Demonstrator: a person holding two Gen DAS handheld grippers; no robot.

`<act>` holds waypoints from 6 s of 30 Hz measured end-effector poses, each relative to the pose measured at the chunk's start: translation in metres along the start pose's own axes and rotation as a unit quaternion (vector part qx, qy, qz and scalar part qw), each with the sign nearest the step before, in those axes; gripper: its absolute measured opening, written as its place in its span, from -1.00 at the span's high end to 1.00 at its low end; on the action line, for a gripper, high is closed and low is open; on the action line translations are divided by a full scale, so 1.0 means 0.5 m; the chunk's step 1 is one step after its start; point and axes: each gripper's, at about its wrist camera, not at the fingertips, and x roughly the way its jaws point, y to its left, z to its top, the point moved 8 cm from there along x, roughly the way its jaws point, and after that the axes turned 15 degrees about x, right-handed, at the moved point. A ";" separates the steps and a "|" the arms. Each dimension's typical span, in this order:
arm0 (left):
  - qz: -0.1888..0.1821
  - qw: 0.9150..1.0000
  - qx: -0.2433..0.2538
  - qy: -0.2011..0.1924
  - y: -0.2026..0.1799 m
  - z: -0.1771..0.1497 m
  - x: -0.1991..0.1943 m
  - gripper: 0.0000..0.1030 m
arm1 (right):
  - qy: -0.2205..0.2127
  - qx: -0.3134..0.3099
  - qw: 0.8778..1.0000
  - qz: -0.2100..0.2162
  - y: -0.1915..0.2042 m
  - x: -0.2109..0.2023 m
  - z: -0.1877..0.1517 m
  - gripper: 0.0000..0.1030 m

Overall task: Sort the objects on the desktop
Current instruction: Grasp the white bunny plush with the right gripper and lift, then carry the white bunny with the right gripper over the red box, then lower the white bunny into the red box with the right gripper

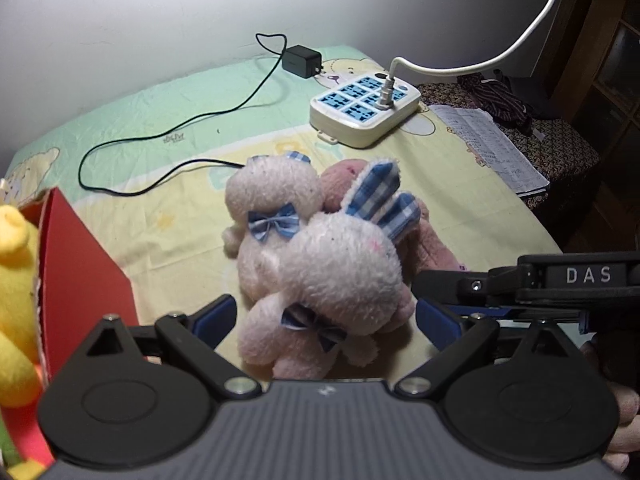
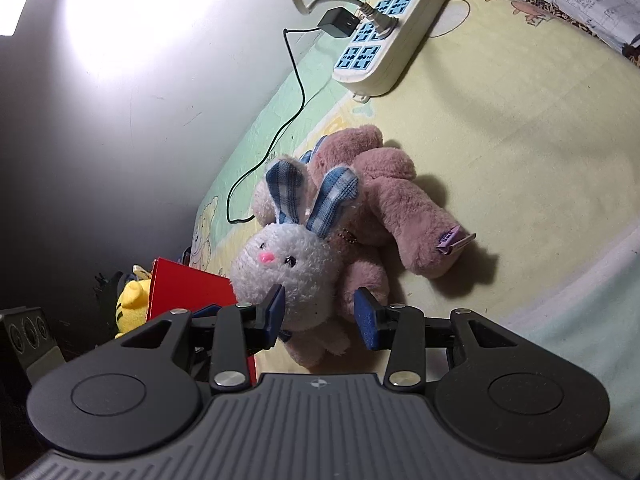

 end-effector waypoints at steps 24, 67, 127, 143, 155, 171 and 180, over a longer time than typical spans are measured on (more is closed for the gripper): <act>-0.049 0.998 -0.025 0.038 0.027 -0.011 0.106 -0.53 | 0.043 -0.006 0.998 0.055 0.034 0.084 0.012 0.02; -0.058 0.997 -0.056 0.006 -0.038 -0.205 -0.158 -0.34 | 0.160 -0.091 0.982 0.048 0.091 -0.018 -0.221 0.07; 0.067 0.985 -0.139 -0.071 0.438 -0.404 -0.502 -0.34 | 0.226 -0.249 0.930 0.145 0.496 0.210 -0.557 0.07; 0.019 0.985 -0.152 -0.085 0.538 -0.370 -0.390 -0.35 | 0.171 -0.228 0.953 0.101 0.523 0.337 -0.493 0.07; 0.036 0.988 -0.143 -0.041 0.571 -0.395 -0.329 -0.36 | 0.168 -0.250 0.952 0.060 0.516 0.424 -0.499 0.07; 0.046 0.992 -0.111 -0.032 0.557 -0.392 -0.319 -0.36 | 0.138 -0.260 0.955 0.030 0.484 0.437 -0.471 0.53; 0.080 0.991 -0.103 -0.002 0.549 -0.391 -0.307 -0.41 | 0.134 -0.269 0.953 0.034 0.482 0.433 -0.478 0.55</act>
